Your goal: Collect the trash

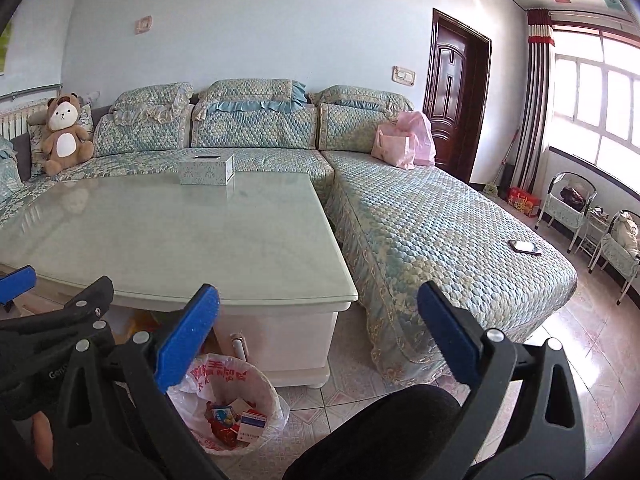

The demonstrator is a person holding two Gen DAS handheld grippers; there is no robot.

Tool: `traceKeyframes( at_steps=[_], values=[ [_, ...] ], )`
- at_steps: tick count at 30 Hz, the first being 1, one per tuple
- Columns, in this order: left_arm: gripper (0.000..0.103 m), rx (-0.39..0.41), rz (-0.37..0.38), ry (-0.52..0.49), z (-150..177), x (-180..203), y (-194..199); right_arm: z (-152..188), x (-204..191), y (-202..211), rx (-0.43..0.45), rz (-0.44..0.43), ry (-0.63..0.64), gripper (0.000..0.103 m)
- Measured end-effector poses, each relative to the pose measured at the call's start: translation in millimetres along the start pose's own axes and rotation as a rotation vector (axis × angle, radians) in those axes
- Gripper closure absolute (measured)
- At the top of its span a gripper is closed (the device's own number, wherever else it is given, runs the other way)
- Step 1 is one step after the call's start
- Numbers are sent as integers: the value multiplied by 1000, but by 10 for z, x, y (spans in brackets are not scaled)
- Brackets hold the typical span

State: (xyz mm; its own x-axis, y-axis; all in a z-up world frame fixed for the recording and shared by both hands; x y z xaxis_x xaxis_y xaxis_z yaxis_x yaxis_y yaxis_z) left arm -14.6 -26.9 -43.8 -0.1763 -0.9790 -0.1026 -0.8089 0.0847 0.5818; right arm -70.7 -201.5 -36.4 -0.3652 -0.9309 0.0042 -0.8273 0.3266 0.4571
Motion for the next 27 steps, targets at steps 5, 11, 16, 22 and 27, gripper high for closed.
traceKeyframes(
  at_steps=[5,11,16,22,27],
  values=[
    [7,38,-41,-8,-56,-7,182,-15,6,62,-8,-17,-19,6],
    [7,55,-51,0,-83,-24,298,-53,11,156,8,-17,-25,6],
    [7,58,-57,-4,-74,-23,336,-47,6,174,3,-19,-27,6],
    [7,56,-56,-5,-60,-9,322,-48,4,171,-2,-11,-25,6],
    [7,52,-58,-6,-62,-13,316,-53,5,164,-4,-8,-24,6]
  ],
)
Point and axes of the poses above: each gripper's, at about its wrist camera, not at the fingertips, and y roughly against the way its jaws point, x to its right, z to its underside, the point moved 3 cm from there along -y, roughly the way its jaws point, and after that the axes turned 6 degrees about -y, right-handed, at the moved point
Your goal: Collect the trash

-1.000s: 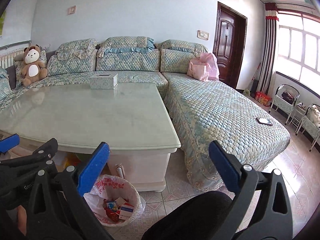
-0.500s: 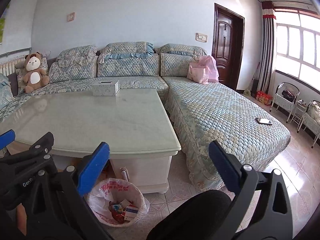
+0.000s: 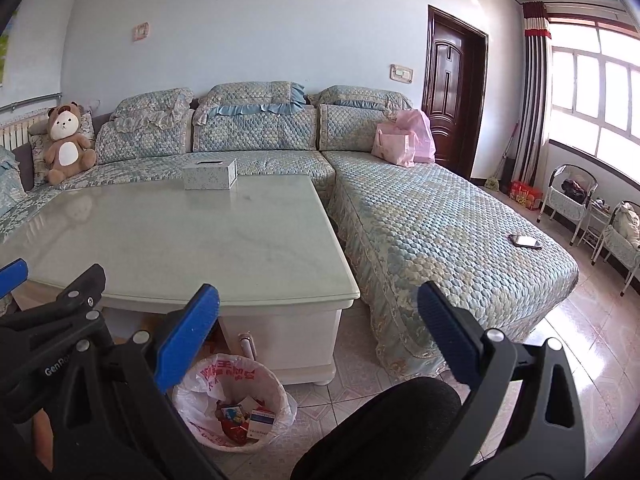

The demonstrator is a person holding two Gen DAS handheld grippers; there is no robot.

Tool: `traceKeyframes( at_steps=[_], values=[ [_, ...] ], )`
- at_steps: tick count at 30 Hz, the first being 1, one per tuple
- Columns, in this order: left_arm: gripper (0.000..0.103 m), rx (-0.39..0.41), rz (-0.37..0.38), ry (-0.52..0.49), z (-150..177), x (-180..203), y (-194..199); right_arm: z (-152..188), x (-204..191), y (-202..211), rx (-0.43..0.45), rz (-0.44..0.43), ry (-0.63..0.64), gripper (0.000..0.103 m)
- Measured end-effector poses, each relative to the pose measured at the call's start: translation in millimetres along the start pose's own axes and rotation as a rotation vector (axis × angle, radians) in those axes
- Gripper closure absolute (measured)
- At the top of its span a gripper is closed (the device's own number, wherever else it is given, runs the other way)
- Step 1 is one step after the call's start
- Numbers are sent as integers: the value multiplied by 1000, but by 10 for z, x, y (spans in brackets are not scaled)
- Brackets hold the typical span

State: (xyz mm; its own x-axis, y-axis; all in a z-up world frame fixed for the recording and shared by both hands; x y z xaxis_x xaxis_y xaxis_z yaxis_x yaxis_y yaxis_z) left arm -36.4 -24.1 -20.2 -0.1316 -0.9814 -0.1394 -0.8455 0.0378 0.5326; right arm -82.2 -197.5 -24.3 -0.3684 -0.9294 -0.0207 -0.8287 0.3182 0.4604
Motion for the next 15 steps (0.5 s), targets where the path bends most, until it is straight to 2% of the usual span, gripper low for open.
traceKeyframes(
  at_steps=[15],
  values=[
    [7,-11,6,9,0,-26,-29,25,-10,-8,1,1,7,6]
  ],
)
Point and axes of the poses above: each gripper's, at about its wrist camera, not at the fingertips, and y roughly against the way its jaws point, x to its right, z to its underside, the point moved 3 cm from there along -y, roughly the way its jaws point, and after that the axes turned 6 degrees about -y, right-handed, at the moved point
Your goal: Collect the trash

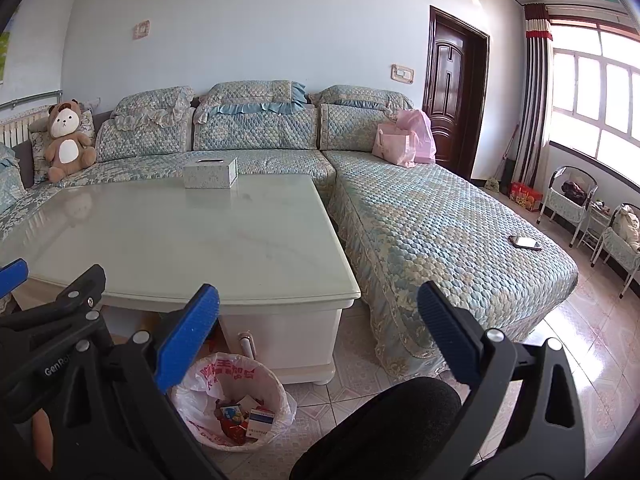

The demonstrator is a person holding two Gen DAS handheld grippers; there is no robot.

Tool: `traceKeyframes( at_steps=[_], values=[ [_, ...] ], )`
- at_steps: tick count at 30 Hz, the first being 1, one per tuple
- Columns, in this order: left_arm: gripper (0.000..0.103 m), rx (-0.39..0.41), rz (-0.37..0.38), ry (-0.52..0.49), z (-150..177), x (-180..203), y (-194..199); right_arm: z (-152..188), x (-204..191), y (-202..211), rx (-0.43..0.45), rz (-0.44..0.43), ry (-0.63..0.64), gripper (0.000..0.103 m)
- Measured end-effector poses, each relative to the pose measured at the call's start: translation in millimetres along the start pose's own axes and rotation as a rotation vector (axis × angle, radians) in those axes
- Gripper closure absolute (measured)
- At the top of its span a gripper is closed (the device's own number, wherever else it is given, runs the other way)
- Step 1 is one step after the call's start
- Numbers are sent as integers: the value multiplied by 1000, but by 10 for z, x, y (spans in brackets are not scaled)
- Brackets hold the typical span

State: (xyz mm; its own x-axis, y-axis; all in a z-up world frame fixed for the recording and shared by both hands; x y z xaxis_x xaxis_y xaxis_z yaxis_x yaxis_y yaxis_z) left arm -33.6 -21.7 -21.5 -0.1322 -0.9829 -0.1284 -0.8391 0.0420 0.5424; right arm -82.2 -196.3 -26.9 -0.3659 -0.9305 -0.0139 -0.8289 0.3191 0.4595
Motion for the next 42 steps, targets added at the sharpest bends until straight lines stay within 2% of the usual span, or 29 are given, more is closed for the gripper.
traceKeyframes(
  at_steps=[42],
  values=[
    [7,-12,18,8,6,13,-56,-15,10,1,5,5,8,6]
  ],
)
Point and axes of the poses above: each gripper's, at about its wrist camera, not at the fingertips, and y roughly against the way its jaws point, x to its right, z to its underside, the point moved 3 cm from there along -y, roughly the way its jaws point, and after that the axes turned 6 degrees about -y, right-handed, at the moved point
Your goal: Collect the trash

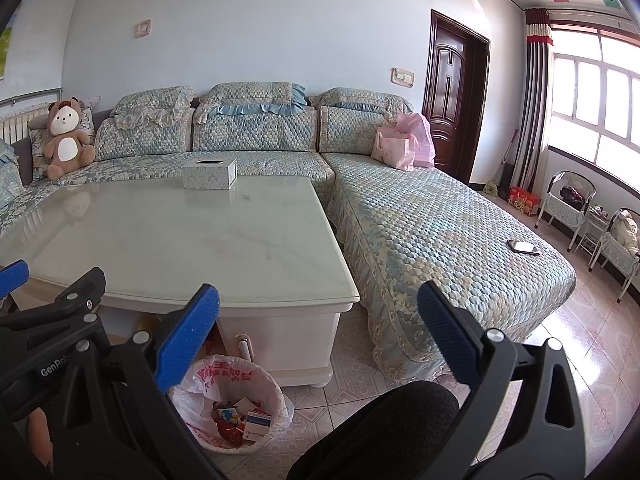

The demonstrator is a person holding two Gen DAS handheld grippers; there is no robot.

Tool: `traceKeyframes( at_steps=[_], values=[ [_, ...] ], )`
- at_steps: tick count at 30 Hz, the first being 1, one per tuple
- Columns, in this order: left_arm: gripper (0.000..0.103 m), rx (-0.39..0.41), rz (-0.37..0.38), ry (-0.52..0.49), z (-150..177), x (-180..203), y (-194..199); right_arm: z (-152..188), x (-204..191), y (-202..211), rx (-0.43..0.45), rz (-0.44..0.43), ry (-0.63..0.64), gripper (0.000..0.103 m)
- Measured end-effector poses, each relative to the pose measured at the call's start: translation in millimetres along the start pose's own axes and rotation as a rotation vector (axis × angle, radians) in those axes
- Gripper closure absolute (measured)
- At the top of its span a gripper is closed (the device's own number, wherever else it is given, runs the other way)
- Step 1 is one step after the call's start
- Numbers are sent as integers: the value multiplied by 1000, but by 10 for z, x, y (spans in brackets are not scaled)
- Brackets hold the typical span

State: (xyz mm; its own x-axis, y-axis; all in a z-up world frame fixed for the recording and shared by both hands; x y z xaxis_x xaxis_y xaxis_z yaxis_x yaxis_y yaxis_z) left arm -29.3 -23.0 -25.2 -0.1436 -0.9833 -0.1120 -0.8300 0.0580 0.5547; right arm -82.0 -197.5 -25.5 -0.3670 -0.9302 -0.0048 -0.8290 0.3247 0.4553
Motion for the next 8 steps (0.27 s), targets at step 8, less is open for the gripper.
traceKeyframes(
  at_steps=[8],
  values=[
    [7,-13,0,9,-4,-21,-16,-23,9,-3,-1,0,2,6]
  ],
)
Point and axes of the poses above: each gripper's, at about its wrist camera, not at the fingertips, and y roughly against the way its jaws point, x to its right, z to its underside, the point moved 3 cm from there along -y, roughly the way its jaws point, and after that the axes turned 6 degrees about -y, right-handed, at the moved point
